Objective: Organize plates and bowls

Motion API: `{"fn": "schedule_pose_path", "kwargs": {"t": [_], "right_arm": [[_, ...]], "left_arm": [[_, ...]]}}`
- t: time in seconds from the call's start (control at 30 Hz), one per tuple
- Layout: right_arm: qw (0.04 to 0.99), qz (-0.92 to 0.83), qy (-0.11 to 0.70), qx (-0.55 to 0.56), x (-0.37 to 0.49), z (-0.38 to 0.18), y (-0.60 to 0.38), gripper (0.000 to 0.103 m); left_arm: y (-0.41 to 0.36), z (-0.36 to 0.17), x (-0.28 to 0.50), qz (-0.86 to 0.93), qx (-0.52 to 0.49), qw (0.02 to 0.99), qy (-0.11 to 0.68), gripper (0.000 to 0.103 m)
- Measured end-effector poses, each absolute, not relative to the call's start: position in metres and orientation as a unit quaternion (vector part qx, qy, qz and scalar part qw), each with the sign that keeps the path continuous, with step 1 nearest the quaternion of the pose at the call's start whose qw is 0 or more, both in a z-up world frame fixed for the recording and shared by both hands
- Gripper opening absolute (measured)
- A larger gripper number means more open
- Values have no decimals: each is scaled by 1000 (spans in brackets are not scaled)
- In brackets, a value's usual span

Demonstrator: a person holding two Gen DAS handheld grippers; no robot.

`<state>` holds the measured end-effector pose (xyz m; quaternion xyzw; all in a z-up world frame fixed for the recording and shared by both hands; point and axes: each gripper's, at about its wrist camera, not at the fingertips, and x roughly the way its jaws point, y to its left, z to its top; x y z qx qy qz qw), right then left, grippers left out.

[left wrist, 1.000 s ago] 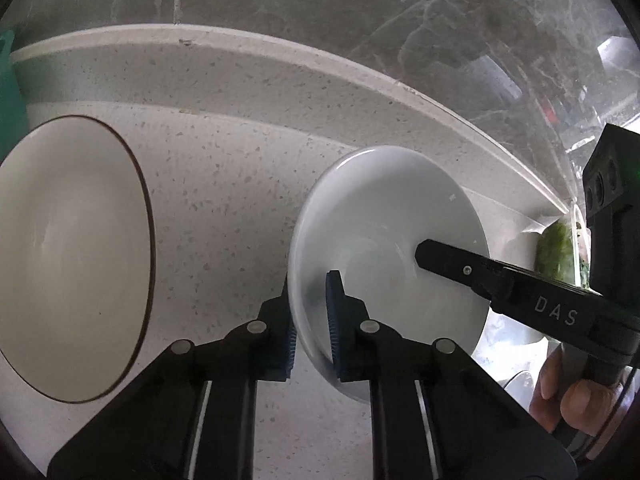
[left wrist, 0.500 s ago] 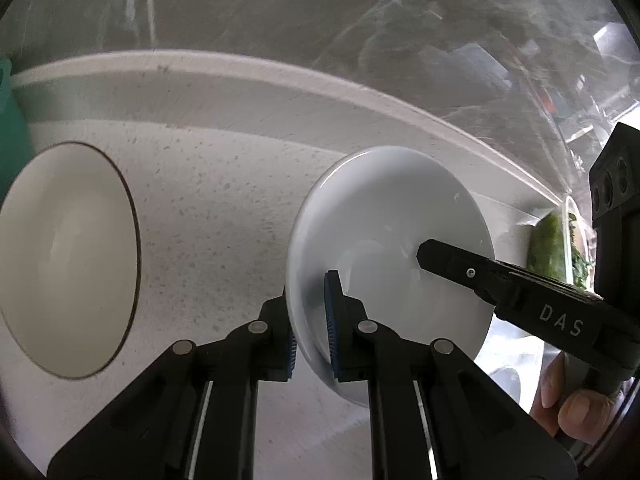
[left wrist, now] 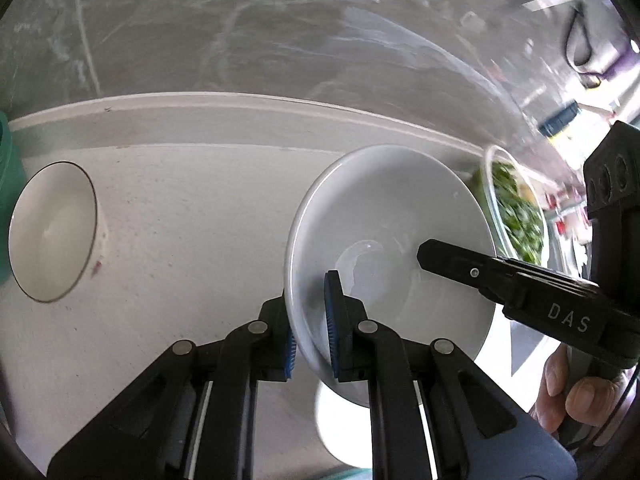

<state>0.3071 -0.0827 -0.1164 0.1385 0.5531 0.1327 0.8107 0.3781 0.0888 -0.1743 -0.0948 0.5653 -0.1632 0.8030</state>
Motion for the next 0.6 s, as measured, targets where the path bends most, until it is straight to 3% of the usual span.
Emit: {"fn": "schedule_pose_path", "kwargs": {"t": [0.3,0.6], "right_arm": [[824,106,540,138,250,-108,-115,15],[799,87,574,153,213,-158,-123,15]], "left_arm": [[43,-167,324,-207,-57,790,573,12],[22,-210,279,-204,-31,769,605,13]]}}
